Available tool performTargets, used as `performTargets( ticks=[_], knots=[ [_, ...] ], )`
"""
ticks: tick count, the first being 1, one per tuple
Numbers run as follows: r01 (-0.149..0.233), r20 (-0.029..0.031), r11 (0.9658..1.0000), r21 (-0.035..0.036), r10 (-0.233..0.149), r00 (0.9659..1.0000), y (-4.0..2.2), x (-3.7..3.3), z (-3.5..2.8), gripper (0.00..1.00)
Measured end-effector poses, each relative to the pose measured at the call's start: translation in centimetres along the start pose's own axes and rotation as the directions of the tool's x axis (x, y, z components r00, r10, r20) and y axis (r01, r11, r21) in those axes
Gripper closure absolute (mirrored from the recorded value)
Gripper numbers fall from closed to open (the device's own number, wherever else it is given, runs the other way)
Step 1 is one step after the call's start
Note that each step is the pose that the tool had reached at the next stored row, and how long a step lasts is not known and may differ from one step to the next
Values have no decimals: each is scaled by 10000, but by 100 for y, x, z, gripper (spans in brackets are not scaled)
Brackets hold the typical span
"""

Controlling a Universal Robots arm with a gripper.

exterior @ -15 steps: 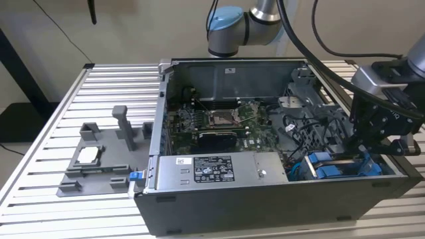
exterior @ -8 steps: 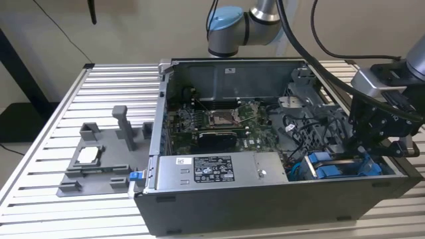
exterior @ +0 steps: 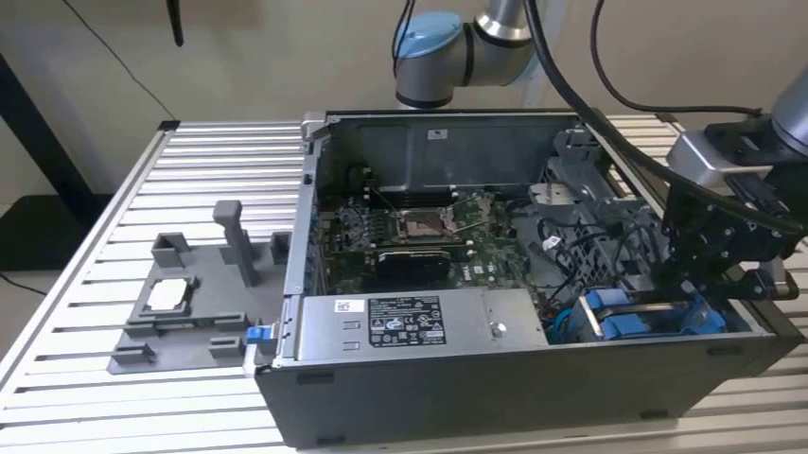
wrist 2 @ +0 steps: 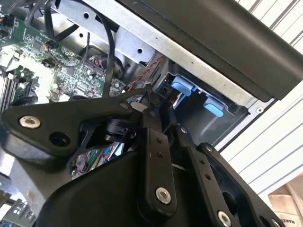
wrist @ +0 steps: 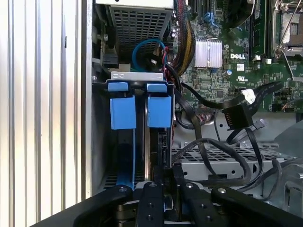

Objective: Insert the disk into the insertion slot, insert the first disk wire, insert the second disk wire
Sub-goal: 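Insert the first disk wire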

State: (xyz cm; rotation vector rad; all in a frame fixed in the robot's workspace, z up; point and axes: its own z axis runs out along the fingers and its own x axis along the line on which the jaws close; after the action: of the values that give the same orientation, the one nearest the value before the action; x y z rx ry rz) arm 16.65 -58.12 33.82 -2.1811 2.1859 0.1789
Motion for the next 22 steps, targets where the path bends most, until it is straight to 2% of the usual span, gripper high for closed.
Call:
performTargets(
  ticks=[1, 2, 11, 15, 16, 22],
  knots=[
    [0, -12, 10000, 2, 0, 10000, 2, -6, -50, 80],
    [1, -15, 10000, 2, -1, 10000, 4, -12, -99, 73],
    [1, -16, 10000, 2, -1, 10000, 19, -47, -396, 73],
    [2, -14, 10000, 2, -2, 10000, 19, -52, -399, 73],
    [2, -16, 10000, 1, -2, 10000, 19, -76, -397, 73],
    [2, -18, 10000, 1, -2, 10000, 20, -321, -369, 73]
  ],
)
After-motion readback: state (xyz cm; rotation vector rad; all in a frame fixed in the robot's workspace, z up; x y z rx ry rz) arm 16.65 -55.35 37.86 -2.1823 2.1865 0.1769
